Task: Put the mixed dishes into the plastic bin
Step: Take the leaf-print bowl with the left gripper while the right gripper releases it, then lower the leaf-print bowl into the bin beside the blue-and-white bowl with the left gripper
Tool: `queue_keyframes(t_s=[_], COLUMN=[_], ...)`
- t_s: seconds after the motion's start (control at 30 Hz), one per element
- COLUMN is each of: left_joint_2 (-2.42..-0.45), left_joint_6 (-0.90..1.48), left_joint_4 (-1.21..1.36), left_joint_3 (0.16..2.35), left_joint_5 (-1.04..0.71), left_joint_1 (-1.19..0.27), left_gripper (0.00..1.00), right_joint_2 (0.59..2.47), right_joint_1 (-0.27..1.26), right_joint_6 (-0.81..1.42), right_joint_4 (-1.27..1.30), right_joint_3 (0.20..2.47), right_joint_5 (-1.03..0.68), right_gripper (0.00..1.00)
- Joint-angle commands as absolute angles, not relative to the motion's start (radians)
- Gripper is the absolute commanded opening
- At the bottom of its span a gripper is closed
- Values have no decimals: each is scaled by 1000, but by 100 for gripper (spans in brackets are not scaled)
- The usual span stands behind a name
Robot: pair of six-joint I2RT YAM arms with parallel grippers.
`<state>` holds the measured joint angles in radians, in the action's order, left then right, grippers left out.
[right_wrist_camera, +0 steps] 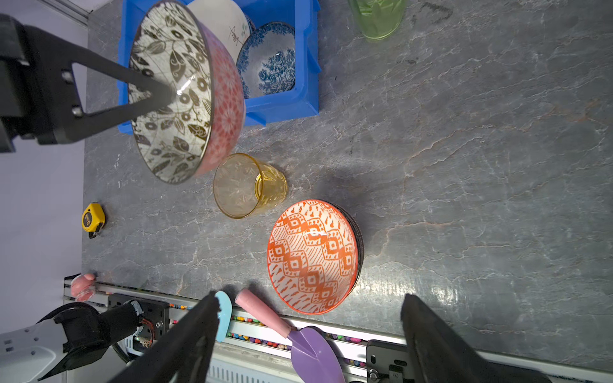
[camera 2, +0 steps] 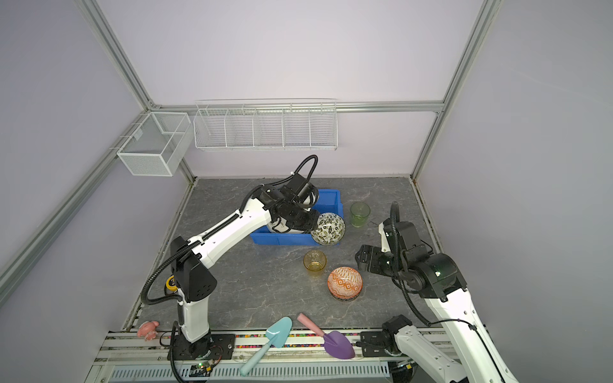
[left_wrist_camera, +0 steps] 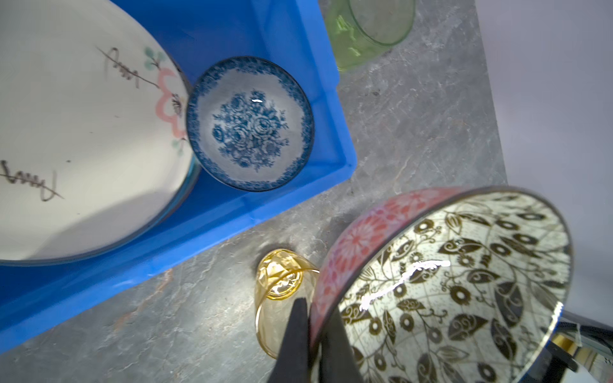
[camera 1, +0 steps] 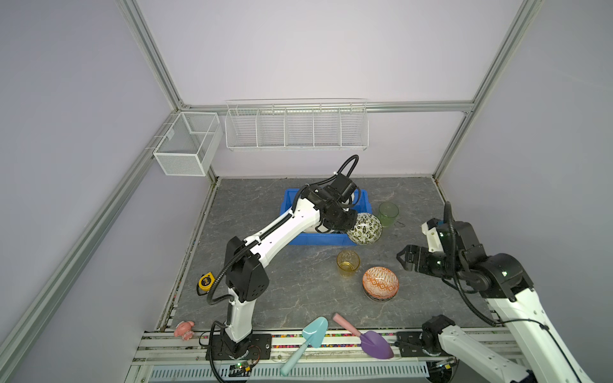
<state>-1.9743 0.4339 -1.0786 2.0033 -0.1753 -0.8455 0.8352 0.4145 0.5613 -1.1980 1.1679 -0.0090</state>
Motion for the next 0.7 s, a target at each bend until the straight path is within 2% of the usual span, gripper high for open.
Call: queue_keyframes(t_s=[0.0,0.3,0.67], left_joint_2=[-2009,-2173,-2376], left_joint_6=[387,391,405], left_joint_4=[-1129,-1136,-1180], left_joint_3=[2080,2230,2420], left_joint_5=[-129,-85,-82], left_joint_1=[-815,-743,-736], left_gripper=[0,0,0], right_joint_2=[818,822,834], right_joint_1=[412,410,398], right_joint_6=[562,533,509], right_joint_4=[-1213,-1215,-1215], right_joint_3=[1137,1129,1114], right_joint_5=[-39,-19,2], right_gripper=[88,88,88])
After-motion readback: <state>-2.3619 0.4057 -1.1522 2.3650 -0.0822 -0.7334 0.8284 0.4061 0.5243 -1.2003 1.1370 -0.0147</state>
